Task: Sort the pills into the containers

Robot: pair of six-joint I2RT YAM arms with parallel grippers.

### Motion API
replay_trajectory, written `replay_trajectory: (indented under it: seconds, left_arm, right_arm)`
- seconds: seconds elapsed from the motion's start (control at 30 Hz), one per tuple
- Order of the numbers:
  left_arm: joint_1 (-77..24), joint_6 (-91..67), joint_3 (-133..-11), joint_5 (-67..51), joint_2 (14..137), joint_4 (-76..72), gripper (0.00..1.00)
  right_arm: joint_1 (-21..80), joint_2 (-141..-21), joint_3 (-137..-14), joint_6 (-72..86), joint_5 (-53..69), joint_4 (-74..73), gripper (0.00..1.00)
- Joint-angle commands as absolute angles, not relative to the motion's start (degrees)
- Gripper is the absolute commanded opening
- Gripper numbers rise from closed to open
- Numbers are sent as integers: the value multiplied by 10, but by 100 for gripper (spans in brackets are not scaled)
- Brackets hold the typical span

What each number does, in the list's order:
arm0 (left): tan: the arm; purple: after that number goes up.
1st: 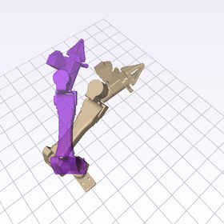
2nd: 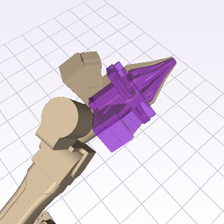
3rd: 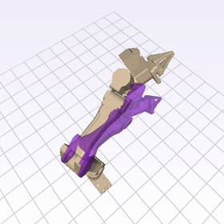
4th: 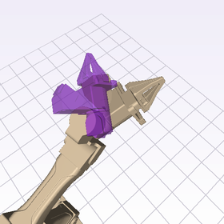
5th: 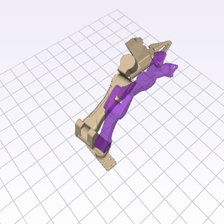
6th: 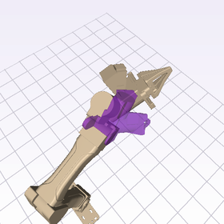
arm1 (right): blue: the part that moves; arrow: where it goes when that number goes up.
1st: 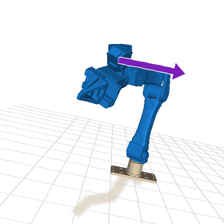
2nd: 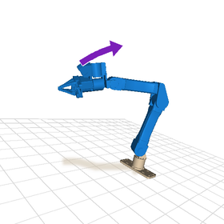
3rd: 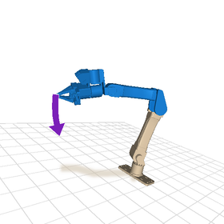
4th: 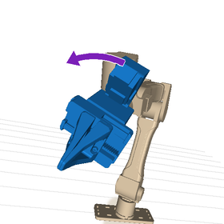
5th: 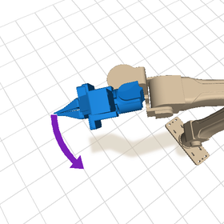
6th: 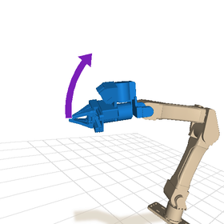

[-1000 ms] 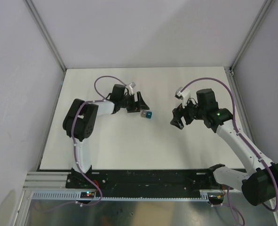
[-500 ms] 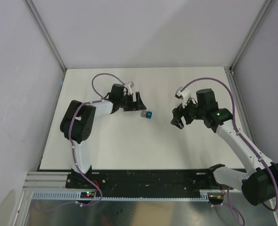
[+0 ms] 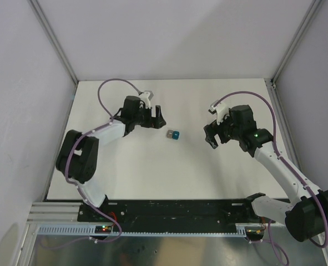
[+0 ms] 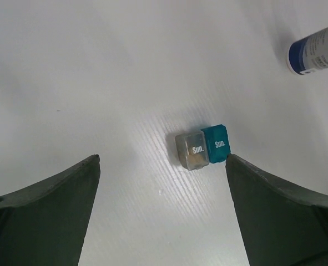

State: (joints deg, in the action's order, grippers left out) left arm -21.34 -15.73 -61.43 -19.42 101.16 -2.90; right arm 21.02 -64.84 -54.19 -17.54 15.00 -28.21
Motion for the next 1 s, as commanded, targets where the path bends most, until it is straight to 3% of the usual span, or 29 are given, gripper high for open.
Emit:
replay_trajectory:
  seconds: [0.0,0.97]
  left_arm:
    - [-213,-92,-591,-135,934,-34,99]
    - [-213,128,-419,89,570,-4,100]
  right_arm:
    - [211,-636,-538,-166,96,-242,97]
    - [151,-642,-530,-156,-40,-203,100]
